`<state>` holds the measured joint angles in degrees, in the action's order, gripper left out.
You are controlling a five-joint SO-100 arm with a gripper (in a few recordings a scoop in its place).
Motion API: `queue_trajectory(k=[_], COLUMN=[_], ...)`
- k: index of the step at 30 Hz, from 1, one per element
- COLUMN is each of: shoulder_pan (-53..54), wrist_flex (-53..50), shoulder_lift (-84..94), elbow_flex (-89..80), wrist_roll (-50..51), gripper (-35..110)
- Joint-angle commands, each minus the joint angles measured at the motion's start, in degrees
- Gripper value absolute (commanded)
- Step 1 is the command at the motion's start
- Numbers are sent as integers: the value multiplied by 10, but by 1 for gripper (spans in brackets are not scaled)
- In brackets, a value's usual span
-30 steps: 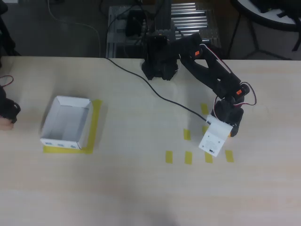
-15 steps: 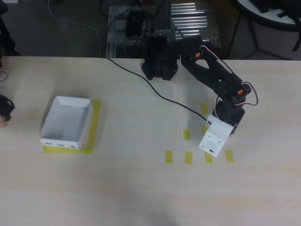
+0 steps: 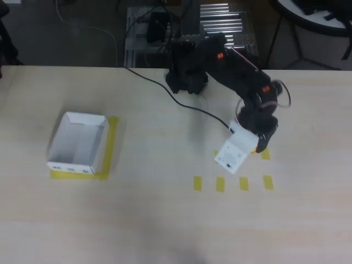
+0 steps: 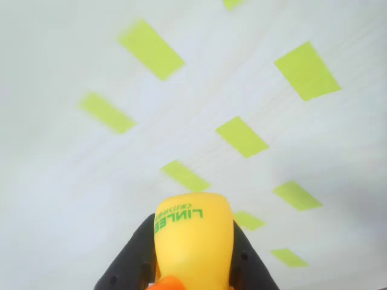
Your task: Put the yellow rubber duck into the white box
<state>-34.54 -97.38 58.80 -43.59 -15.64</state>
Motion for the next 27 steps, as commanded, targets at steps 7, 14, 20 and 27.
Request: queue_trajectory(k=[7, 14, 20, 27], shoulder_pan=[112, 207, 299, 401], wrist_flex=[16, 23, 46, 116], shoulder_lift=[323, 436, 517, 591], elbow_flex=[-136, -198, -271, -389], wrist_roll=[-14, -22, -36, -37], gripper=[0, 0, 0, 0])
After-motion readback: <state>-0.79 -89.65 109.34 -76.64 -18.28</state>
